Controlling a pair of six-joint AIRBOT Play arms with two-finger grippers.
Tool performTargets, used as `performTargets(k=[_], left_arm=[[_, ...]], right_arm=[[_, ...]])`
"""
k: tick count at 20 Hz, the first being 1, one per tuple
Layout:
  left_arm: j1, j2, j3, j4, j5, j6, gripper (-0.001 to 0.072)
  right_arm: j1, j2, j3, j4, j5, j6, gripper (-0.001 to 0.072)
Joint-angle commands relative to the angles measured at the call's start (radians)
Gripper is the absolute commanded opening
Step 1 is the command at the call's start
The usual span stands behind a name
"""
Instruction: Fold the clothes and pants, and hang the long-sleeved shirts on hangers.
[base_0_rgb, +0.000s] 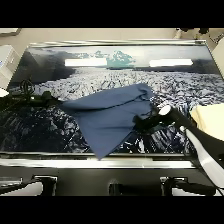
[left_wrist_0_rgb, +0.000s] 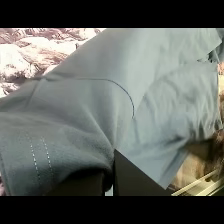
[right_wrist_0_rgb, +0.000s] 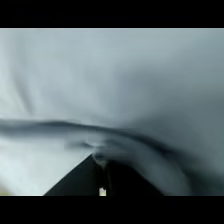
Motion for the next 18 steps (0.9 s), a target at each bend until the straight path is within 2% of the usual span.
performTargets(k=[1,4,7,8,9,10,12,13,18], left_arm=[[0.001,-0.002,-0.003,0.0,-0.003,0.0,0.0023],[-0.027,-0.009,-0.028,0.0,-0.013,0.0,0.0023],[-0.089,-0.014,-0.081,0.0,0.002,0.0,0.0023],[-0.107,-0.014,-0.09,0.0,0.003,0.0,0.0023],[-0.123,-0.014,-0.092,0.0,0.006,0.0,0.0023],[-0.13,-0.013,-0.091,0.0,0.007,0.0,0.0023],[-0.128,-0.012,-0.091,0.0,0.006,0.0,0.0023],[-0.126,-0.012,-0.091,0.0,0.006,0.0,0.0023],[-0.123,-0.011,-0.09,0.0,-0.027,0.0,0.0023]], right_arm=[[-0.185,0.03,0.092,-0.041,-0.011,0.038,0.0038],[-0.313,0.053,0.117,-0.029,0.001,0.027,0.0039],[-0.299,0.046,0.115,-0.082,0.097,-0.047,0.0041],[-0.291,0.045,0.114,-0.115,0.161,-0.074,0.0119],[-0.282,0.045,0.109,-0.149,0.229,-0.075,0.0399],[-0.264,0.045,0.094,-0.161,0.303,-0.079,0.0609],[-0.198,0.056,0.024,-0.172,0.404,-0.117,0.0609],[-0.145,0.068,-0.03,-0.171,0.398,-0.119,0.0609],[0.126,0.082,-0.175,-0.124,0.25,-0.094,0.0609]])
